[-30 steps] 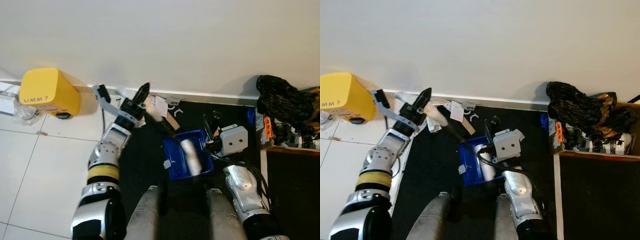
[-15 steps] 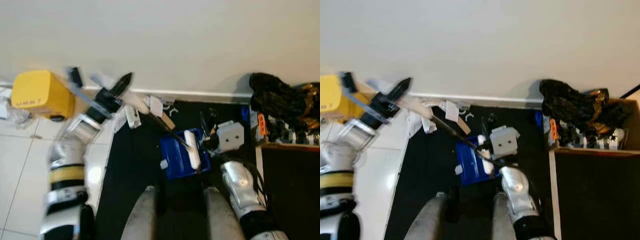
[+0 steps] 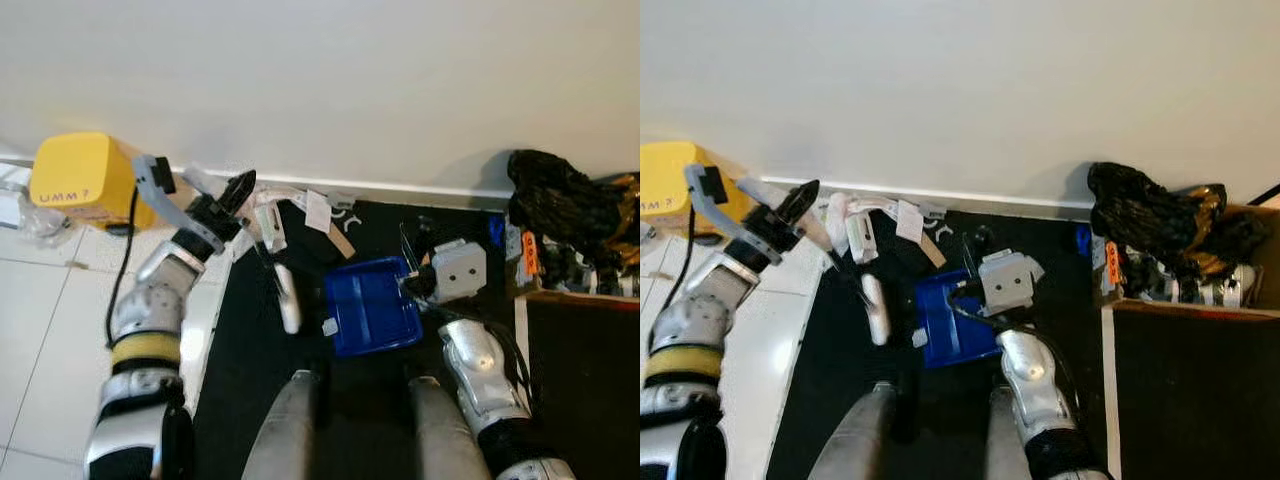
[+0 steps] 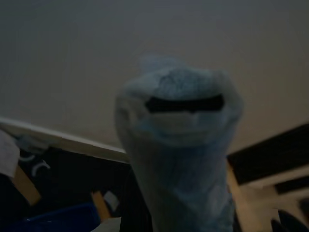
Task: Sweep floor
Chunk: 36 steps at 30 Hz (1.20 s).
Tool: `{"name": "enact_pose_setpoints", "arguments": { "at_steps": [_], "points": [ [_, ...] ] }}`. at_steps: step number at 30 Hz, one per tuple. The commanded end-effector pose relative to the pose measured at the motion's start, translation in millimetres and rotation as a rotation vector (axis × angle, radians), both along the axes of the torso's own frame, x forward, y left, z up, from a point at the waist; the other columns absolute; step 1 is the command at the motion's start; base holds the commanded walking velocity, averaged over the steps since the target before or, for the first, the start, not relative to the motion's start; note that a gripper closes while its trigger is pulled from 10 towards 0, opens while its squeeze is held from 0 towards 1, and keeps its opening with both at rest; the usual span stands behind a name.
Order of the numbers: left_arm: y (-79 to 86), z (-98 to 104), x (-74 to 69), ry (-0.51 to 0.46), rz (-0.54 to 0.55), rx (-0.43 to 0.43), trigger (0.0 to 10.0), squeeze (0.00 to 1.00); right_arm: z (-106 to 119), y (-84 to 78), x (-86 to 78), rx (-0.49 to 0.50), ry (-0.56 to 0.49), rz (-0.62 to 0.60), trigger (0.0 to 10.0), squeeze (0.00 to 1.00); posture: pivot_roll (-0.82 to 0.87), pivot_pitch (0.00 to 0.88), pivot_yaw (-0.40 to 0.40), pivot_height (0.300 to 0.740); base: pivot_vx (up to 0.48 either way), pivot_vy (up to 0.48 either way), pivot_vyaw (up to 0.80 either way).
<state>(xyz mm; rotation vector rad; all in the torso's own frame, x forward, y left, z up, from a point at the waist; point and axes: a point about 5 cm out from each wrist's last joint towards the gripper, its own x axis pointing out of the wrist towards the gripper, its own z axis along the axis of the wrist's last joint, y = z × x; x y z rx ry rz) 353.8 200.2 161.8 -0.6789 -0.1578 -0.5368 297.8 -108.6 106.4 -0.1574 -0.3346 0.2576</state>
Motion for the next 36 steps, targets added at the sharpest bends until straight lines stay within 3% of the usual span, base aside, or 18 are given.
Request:
{"name": "enact_pose_setpoints", "arguments": {
  "at_steps": [1, 3, 4, 7, 10, 13, 20, 28, 30, 34, 36],
  "points": [
    [0.0, -10, -2.0, 0.032, 0.011, -0.051, 10.0, 0.00, -43, 2.5, -14.2, -0.004, 0.224, 0.002, 10.0, 0.00, 0.02, 0.469, 0.091, 0.740, 0.000, 0.000, 0.00],
    [-1.1, -13, -0.5, 0.047, 0.021, -0.091, 10.0, 0.00, -42, 2.3, -14.4, -0.006, 0.222, 0.003, 10.0, 0.00, 0.01, 0.473, 0.091, 0.740, 0.000, 0.000, 0.00],
    [-5.4, -19, 2.3, 0.079, 0.062, -0.225, 10.0, 0.00, -43, 0.6, -16.1, -0.010, 0.222, 0.004, 10.0, 0.00, 0.01, 0.476, 0.086, 0.740, 0.000, 0.000, 0.00],
    [-7.5, -21, 3.2, 0.089, 0.076, -0.284, 10.0, 0.00, -43, -0.1, -16.7, -0.011, 0.223, 0.003, 10.0, 0.00, 0.01, 0.477, 0.084, 0.740, 0.000, 0.000, 0.00],
    [-15.7, -21, 5.1, 0.091, 0.095, -0.451, 10.0, 0.00, -44, -1.1, -17.4, -0.015, 0.227, 0.004, 10.0, 0.00, 0.01, 0.473, 0.082, 0.740, 0.000, 0.000, 0.00],
    [-22.8, -19, 6.5, 0.081, 0.089, -0.534, 10.0, 0.00, -44, -1.1, -16.5, -0.016, 0.229, 0.006, 10.0, 0.00, 0.02, 0.471, 0.082, 0.740, 0.000, 0.000, 0.00],
    [-25.5, -15, 8.0, 0.066, 0.088, -0.580, 10.0, 0.00, -41, 2.3, -12.7, -0.011, 0.224, 0.010, 10.0, 0.00, 0.03, 0.462, 0.080, 0.740, 0.000, 0.000, 0.00],
    [-19.2, 9, 9.1, 0.000, 0.080, -0.645, 10.0, 0.00, -43, 4.5, -12.9, -0.007, 0.233, 0.018, 10.0, 0.00, 0.06, 0.457, 0.079, 0.740, 0.000, 0.000, 0.00],
    [-23.0, 20, 6.7, -0.028, 0.036, -0.655, 10.0, 0.00, -44, 6.0, -12.2, -0.007, 0.237, 0.023, 10.0, 0.00, 0.07, 0.448, 0.081, 0.740, 0.000, 0.000, 0.00],
    [-27.4, 31, 1.7, -0.050, -0.028, -0.604, 10.0, 0.00, -44, 7.5, -10.6, -0.006, 0.239, 0.025, 10.0, 0.00, 0.08, 0.445, 0.085, 0.740, 0.000, 0.000, 0.00],
    [-20.6, 41, -6.3, -0.082, -0.067, -0.490, 10.0, 0.00, -44, 8.4, -8.6, -0.003, 0.238, 0.023, 10.0, 0.00, 0.10, 0.419, 0.097, 0.740, 0.000, 0.000, 0.00]
  ]
}}
